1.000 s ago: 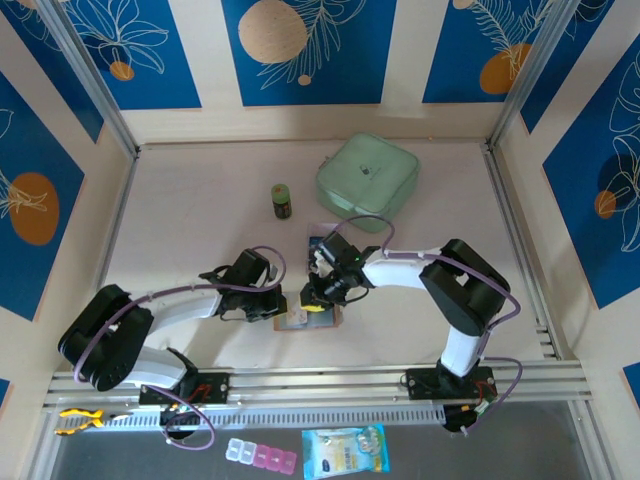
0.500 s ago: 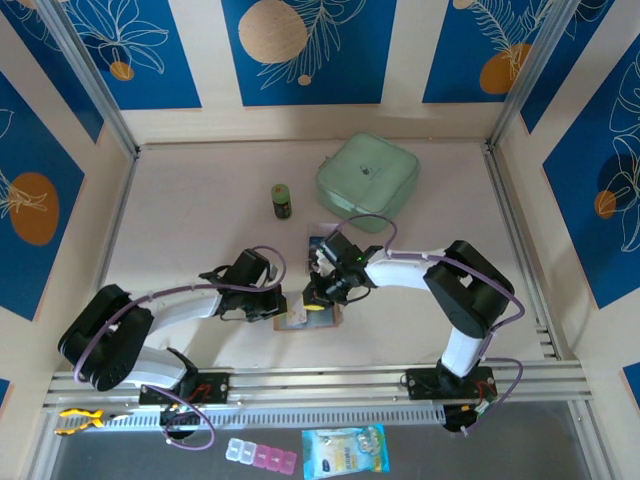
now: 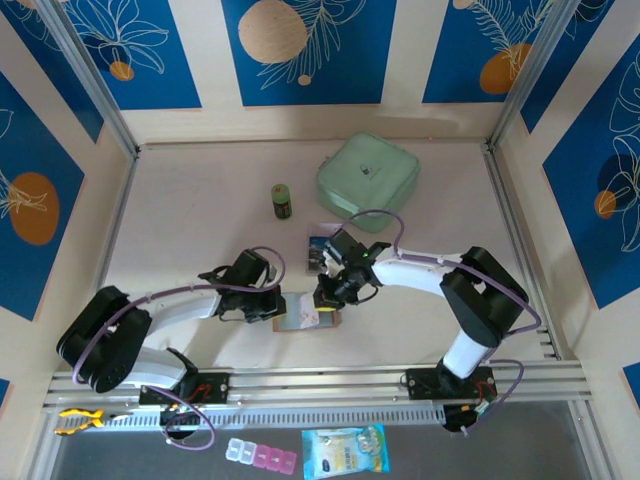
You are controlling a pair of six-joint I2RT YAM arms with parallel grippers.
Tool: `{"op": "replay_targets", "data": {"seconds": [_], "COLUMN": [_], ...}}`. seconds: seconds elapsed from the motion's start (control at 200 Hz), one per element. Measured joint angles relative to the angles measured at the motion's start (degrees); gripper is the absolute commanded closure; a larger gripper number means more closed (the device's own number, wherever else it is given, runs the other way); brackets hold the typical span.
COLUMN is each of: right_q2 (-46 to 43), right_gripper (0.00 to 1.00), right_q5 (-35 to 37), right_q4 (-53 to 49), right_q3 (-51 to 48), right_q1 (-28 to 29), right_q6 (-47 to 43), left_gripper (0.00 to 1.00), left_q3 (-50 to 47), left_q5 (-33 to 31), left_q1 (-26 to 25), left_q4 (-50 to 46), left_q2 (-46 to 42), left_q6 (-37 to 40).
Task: Take the credit cards out of the card holder
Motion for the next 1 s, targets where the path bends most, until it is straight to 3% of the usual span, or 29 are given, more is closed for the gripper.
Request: {"op": "replay_targets", "data": {"seconds": [0.41,1.0], "right_q2": [-0.02,1.84], "right_gripper": [0.91,0.91], "right_q5": [3.52,3.93], "right_q4": [-6.38,-6.51], "right_q3": [3.89,5.77], "right_q1": [0.5,2.29], "right_q6": [-1.84,-1.77], "left_gripper": [1.0,1.0], "left_q3": [0.0,0.0], "left_q5": [0.0,1.55], "left_q1": [0.0,-1.64], "left_q4": [-0.39,2.95], "left_q2": [-0.24,2.05], "left_q6": [0.0,-1.31]}}
